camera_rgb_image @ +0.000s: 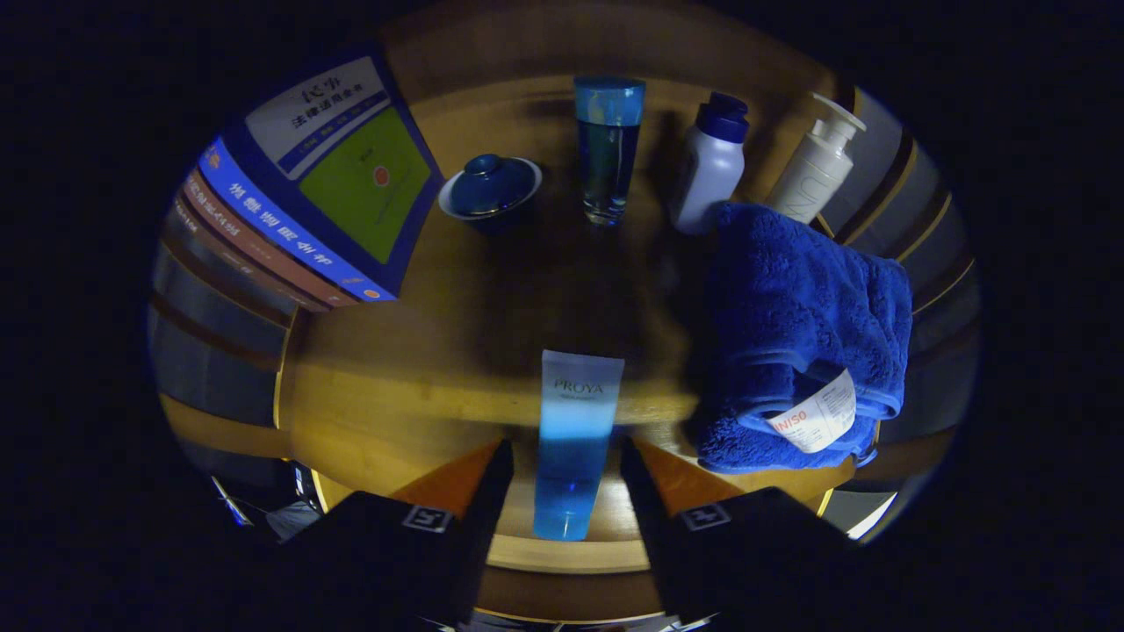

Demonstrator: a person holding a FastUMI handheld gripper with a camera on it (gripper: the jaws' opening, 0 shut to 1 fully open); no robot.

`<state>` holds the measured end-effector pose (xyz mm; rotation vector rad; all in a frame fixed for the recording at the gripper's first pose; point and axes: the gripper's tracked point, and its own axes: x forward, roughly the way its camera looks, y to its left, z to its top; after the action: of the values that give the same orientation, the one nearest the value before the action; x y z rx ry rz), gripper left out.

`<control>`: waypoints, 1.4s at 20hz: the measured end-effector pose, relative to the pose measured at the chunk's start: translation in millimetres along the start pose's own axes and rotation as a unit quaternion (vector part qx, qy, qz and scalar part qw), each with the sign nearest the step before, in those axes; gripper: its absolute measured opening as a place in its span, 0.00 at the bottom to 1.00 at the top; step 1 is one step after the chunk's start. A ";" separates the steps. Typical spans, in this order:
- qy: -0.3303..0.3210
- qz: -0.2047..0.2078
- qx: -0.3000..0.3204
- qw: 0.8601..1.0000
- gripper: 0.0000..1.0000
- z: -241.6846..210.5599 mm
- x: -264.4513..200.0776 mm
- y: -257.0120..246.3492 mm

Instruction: Pull open the drawer, take out the items inside it, and place them on the countertop above the cabinet.

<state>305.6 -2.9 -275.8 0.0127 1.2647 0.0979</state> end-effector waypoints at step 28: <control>-0.463 0.003 -0.036 0.886 0.99 -193.3 -173.9 44.1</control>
<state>66.8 18.3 -165.9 -0.0011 0.2983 0.1227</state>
